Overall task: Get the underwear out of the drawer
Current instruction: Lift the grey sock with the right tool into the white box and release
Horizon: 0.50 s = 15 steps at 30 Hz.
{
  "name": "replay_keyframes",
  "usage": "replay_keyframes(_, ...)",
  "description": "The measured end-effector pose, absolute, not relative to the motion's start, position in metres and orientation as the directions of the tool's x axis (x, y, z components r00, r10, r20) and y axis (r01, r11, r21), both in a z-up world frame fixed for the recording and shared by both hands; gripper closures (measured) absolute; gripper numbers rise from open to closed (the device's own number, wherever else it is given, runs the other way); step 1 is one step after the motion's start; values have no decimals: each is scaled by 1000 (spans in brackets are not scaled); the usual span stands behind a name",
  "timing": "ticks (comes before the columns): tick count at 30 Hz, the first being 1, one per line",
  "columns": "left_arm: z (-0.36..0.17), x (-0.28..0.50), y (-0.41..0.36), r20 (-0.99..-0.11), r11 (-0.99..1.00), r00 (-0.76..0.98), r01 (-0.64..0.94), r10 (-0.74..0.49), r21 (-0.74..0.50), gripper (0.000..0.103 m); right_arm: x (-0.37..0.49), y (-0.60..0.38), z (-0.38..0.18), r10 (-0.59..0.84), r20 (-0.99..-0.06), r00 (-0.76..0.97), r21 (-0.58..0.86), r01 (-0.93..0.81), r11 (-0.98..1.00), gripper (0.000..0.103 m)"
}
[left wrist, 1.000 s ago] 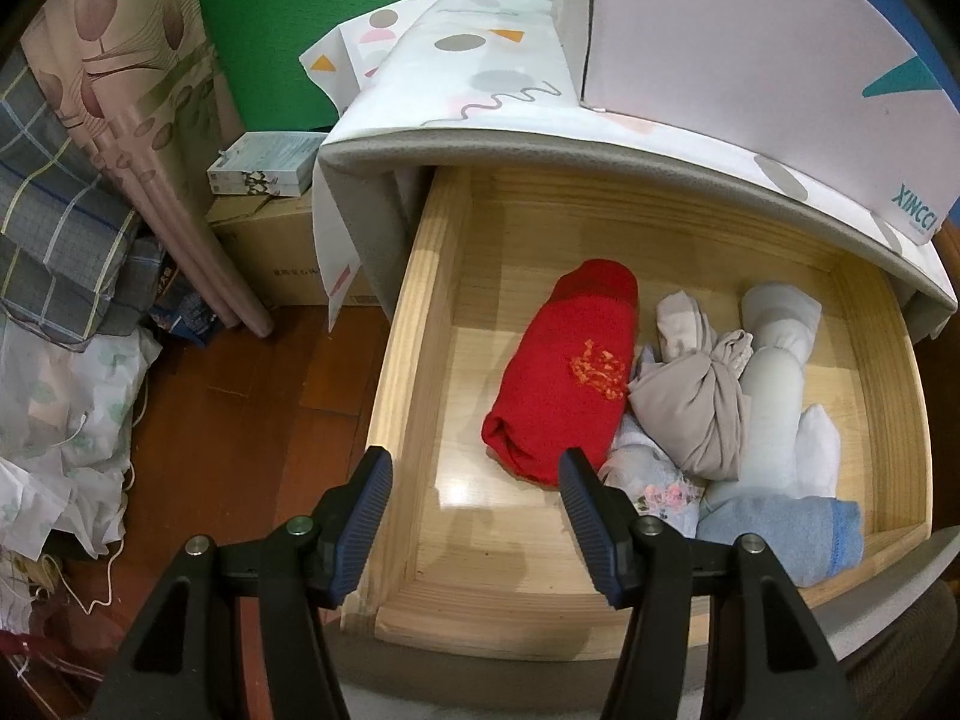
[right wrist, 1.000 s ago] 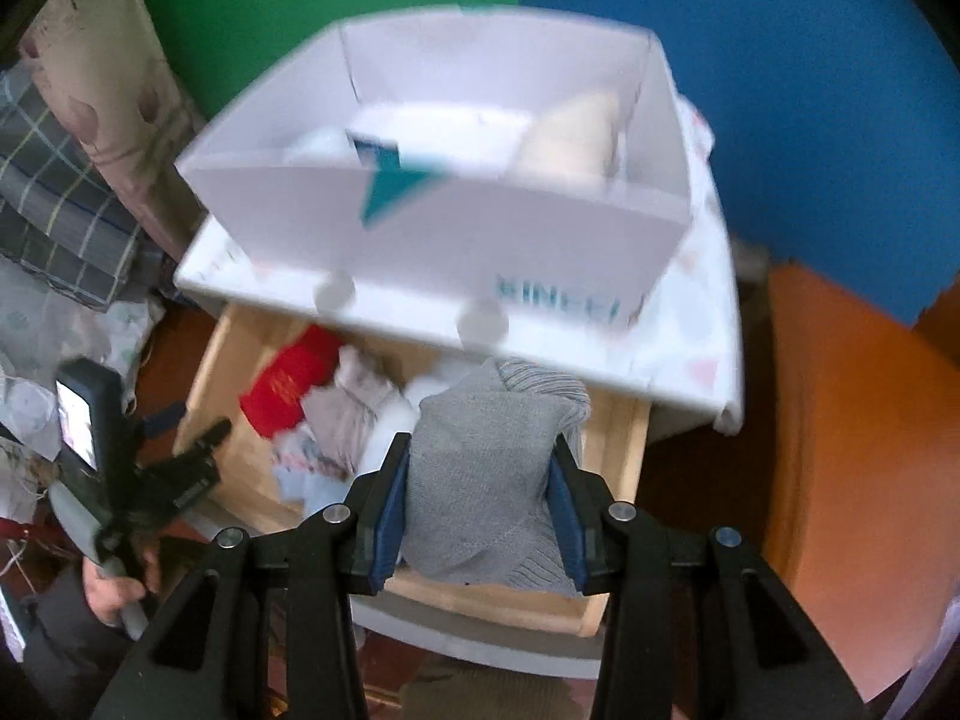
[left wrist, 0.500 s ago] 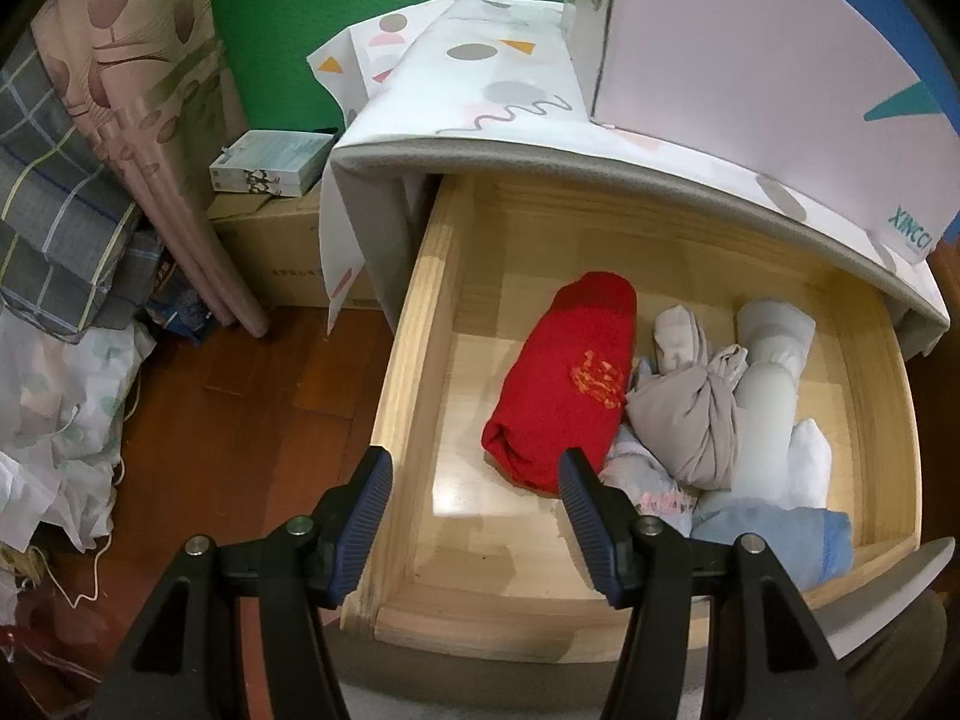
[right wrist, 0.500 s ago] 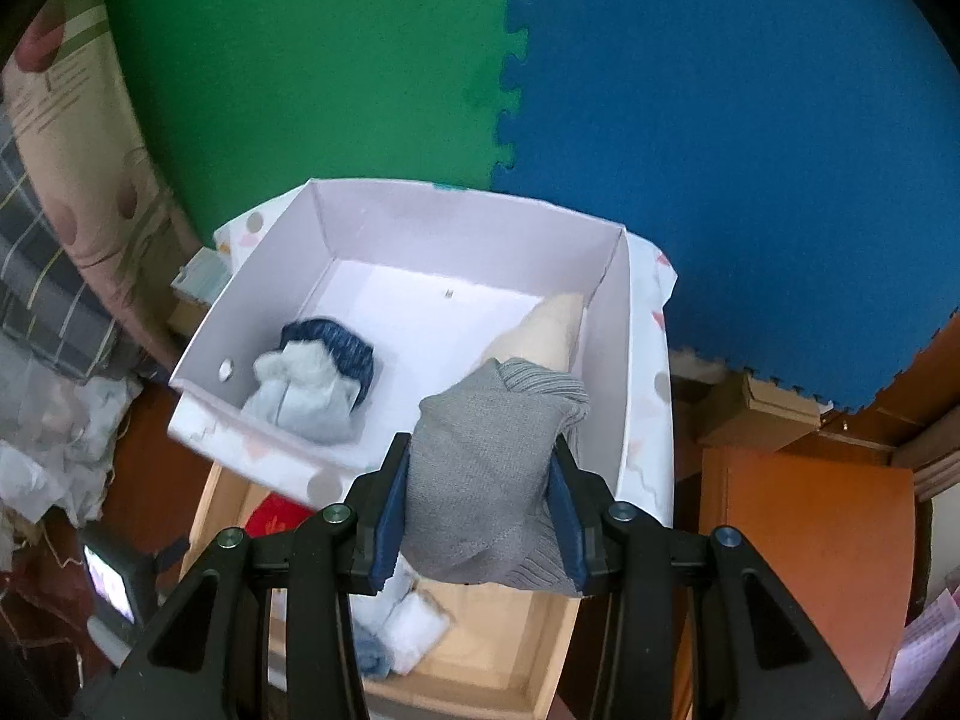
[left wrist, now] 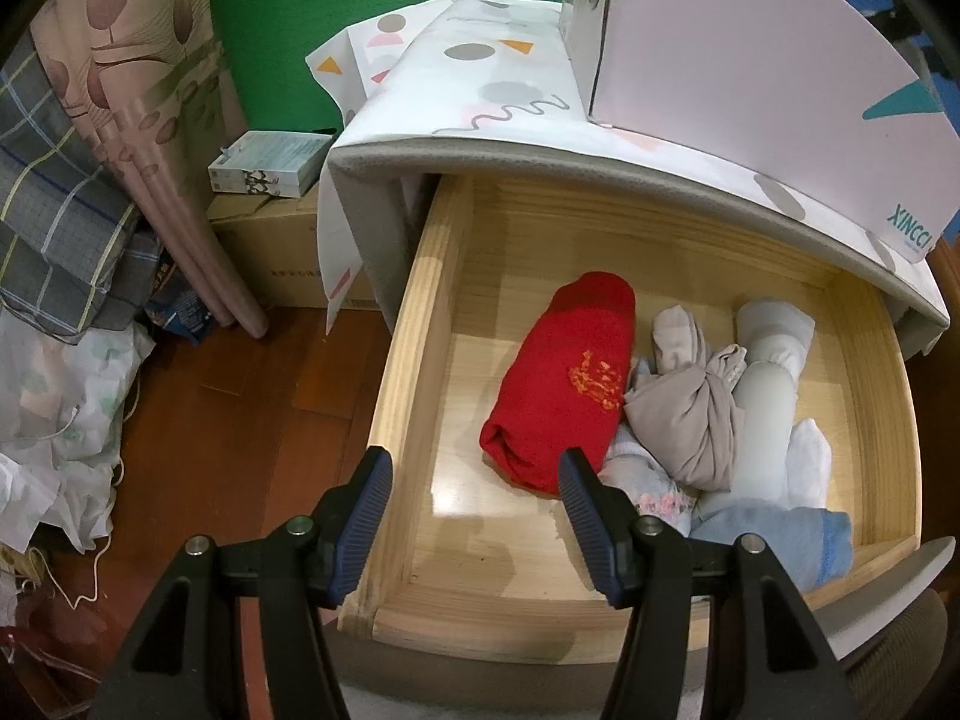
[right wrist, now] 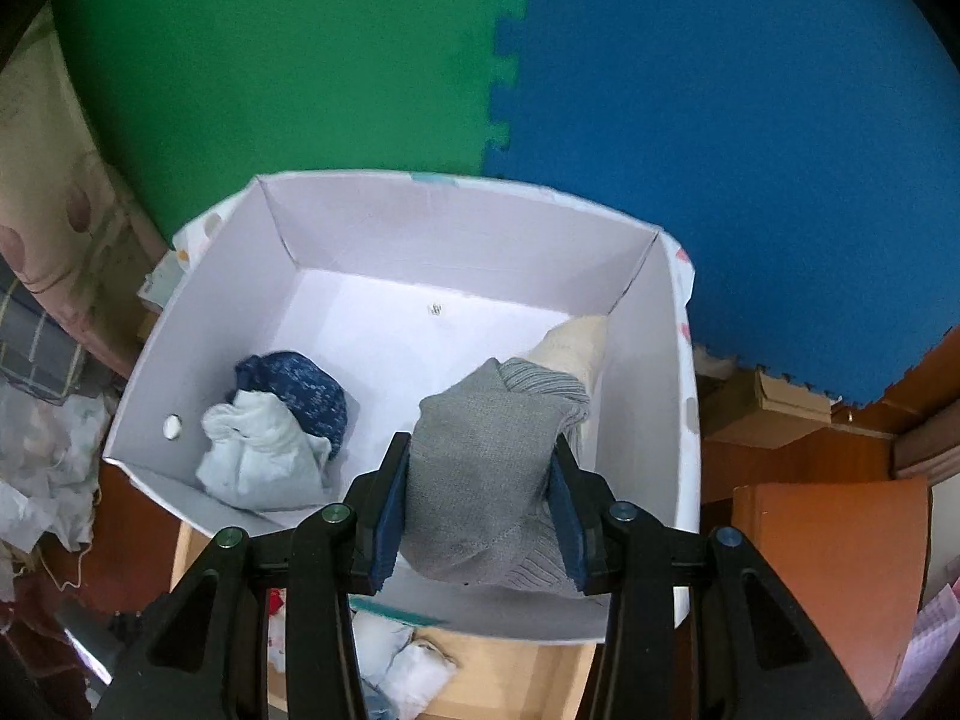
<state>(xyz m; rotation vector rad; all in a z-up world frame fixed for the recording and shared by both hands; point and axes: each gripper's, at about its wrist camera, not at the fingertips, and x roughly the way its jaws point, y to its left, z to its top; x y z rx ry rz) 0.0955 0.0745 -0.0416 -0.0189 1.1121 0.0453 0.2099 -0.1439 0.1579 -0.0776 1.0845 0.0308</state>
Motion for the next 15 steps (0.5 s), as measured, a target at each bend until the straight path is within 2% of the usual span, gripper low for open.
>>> replay_keyframes(4, -42, 96, 74, -896, 999, 443, -49, 26, 5, 44, 213, -145, 144, -16, -894, 448, -45, -54, 998, 56)
replay_keyframes(10, -41, 95, 75, -897, 999, 440, -46, 29, 9, 44, 206, -147, 154, -4, -875, 484, -34, -52, 998, 39)
replay_keyframes(15, -42, 97, 74, -899, 999, 437, -45, 27, 8, 44, 194, -145, 166, 12, -874, 486, -31, -79, 996, 39)
